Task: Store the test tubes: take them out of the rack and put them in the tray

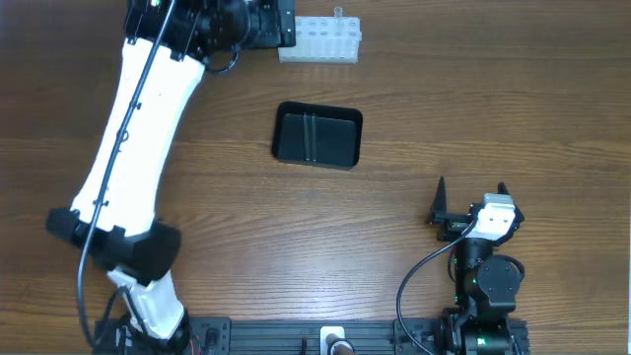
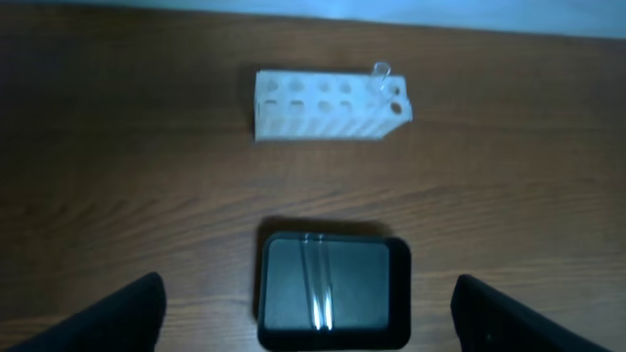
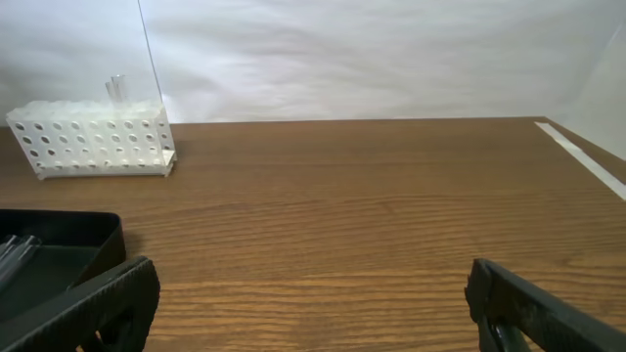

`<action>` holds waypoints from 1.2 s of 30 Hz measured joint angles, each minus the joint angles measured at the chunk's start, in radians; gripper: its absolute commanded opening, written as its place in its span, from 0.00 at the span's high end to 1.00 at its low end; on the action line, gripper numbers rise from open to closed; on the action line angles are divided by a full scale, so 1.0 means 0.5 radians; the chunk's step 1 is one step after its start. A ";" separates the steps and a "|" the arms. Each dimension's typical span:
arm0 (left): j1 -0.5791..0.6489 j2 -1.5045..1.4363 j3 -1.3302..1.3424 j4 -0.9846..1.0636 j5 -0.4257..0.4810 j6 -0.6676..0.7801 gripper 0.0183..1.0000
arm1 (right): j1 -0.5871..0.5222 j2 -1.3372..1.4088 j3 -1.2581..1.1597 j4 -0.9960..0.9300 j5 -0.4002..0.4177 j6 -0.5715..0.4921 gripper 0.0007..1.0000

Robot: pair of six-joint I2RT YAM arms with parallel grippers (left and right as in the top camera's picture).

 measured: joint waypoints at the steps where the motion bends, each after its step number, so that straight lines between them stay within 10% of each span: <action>1: 0.000 -0.047 -0.078 0.040 -0.001 -0.002 0.00 | 0.000 0.000 0.000 0.000 0.000 0.000 0.01; 36: 0.302 -2.036 -3.011 2.157 -0.122 -0.004 0.00 | 0.000 0.000 0.000 0.000 -0.001 0.000 0.01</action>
